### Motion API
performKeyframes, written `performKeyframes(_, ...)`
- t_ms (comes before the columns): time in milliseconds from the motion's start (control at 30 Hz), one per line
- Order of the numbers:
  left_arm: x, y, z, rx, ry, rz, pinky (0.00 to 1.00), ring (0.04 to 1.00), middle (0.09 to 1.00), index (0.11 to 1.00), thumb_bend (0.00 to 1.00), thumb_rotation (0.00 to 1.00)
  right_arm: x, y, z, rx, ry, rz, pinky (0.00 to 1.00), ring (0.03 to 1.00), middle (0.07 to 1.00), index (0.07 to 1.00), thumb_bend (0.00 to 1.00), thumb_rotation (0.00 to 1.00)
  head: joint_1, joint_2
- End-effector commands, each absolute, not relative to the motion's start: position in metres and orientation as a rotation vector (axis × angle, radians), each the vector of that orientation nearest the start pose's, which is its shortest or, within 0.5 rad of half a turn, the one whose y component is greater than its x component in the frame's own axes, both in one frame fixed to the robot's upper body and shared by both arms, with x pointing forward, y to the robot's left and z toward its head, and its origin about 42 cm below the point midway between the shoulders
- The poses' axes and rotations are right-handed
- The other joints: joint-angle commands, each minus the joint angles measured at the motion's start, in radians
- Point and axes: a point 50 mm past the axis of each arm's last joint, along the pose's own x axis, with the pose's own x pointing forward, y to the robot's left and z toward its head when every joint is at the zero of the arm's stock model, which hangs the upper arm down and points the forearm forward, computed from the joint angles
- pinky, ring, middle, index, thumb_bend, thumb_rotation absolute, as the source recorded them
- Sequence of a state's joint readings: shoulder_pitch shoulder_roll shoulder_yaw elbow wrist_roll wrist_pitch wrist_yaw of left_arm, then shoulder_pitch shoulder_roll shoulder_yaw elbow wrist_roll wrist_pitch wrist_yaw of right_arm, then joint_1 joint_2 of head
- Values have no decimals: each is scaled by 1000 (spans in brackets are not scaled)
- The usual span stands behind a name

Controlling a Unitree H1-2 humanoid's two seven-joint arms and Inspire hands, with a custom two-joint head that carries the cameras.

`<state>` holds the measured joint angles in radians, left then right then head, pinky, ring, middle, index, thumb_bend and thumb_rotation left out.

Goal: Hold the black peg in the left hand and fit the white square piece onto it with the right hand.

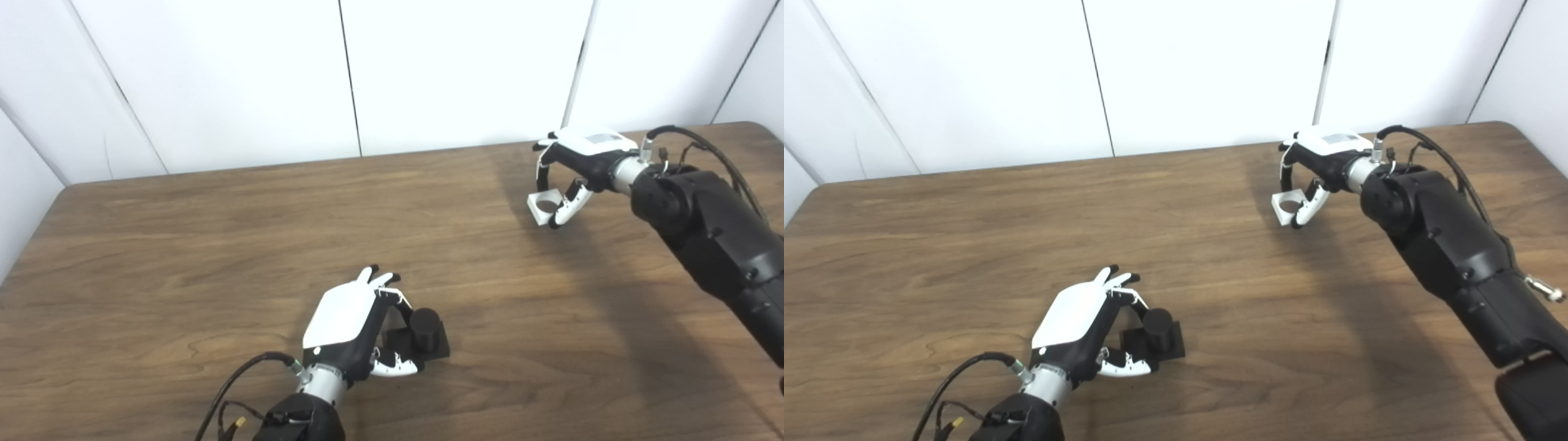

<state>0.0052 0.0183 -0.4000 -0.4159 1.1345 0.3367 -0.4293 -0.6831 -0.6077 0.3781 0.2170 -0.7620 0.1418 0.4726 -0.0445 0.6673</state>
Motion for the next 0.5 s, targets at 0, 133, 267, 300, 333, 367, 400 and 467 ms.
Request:
performKeyframes(0,253,121,178,1092,-57,-326,944,1000,917,491,520,69,467,-293,306,-1542,-71,308,1000,1000,928,490,525,147,0,3)
performKeyframes(133,254,121,178,1102,-52,-326,950,1000,920,491,520,70,460,-287,311,-1541,-97,321,1000,1000,924,489,525,146,2,5)
performKeyframes(267,254,122,178,1095,-50,-325,955,1000,922,490,520,68,453,-278,317,-1546,-131,337,1000,1000,925,489,525,146,5,4)
performKeyframes(300,254,122,178,1095,-51,-325,955,1000,922,490,520,68,451,-275,319,-1547,-139,341,1000,1000,925,489,525,146,5,4)
performKeyframes(333,255,122,178,1096,-53,-324,956,1000,921,491,520,68,448,-273,321,-1546,-149,344,1000,1000,925,489,525,146,5,4)
performKeyframes(367,255,122,178,1096,-53,-323,958,1000,921,491,520,68,445,-270,324,-1540,-162,349,1000,1000,924,489,525,146,5,4)
performKeyframes(400,255,122,178,1097,-51,-324,958,1000,921,491,520,68,441,-267,327,-1535,-176,354,1000,1000,924,489,525,145,5,4)
performKeyframes(467,256,122,178,1096,-49,-324,955,1000,923,491,520,68,436,-262,331,-1532,-197,363,1000,1000,924,489,525,145,5,4)
